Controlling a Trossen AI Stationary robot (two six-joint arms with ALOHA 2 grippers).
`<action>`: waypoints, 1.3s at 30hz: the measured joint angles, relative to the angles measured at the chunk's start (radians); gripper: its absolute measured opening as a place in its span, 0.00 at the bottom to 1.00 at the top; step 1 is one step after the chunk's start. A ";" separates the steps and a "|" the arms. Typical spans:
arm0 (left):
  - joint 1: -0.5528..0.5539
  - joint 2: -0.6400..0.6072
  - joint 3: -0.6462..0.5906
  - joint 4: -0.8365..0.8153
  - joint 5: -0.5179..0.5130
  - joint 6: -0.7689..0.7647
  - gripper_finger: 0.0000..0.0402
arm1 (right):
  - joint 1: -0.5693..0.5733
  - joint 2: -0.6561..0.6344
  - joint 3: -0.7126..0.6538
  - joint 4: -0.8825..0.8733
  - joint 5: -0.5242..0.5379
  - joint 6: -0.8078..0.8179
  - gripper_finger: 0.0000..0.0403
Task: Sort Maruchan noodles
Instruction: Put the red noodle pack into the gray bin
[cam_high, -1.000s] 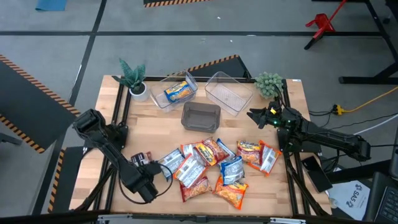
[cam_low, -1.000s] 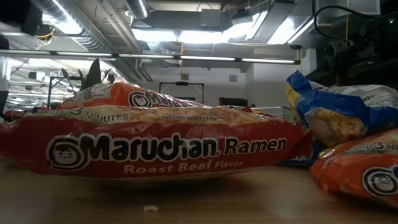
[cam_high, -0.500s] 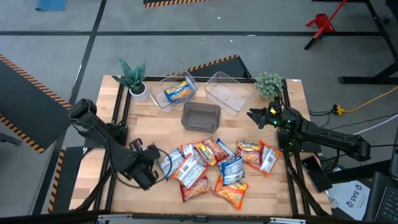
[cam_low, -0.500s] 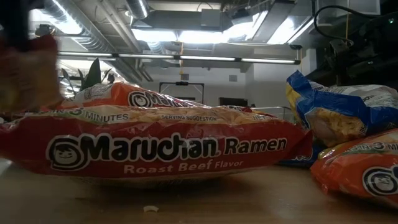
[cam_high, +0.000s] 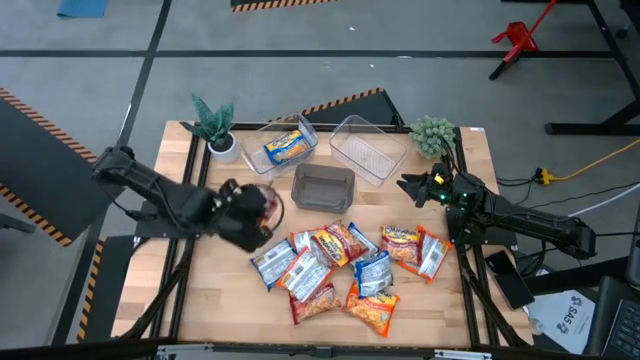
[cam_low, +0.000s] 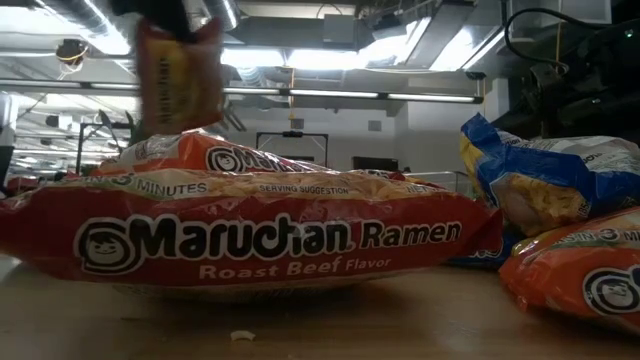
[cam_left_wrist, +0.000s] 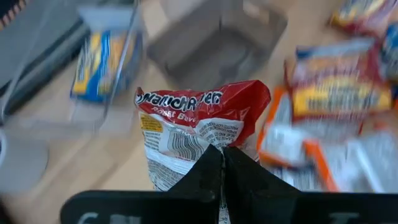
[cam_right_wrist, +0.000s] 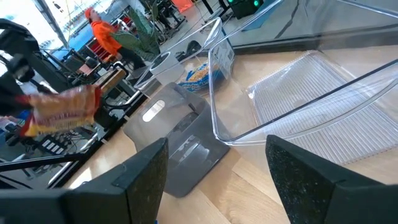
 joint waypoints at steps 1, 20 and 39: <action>0.026 -0.007 0.000 0.034 -0.002 0.043 0.00 | 0.000 0.000 0.000 0.000 0.000 -0.001 0.64; 0.535 0.013 -0.064 0.805 0.508 0.488 0.00 | 0.000 0.000 0.000 0.000 0.001 -0.025 0.64; 0.696 0.013 -0.479 1.438 0.815 0.174 0.00 | 0.000 0.000 0.000 0.000 0.001 -0.024 0.64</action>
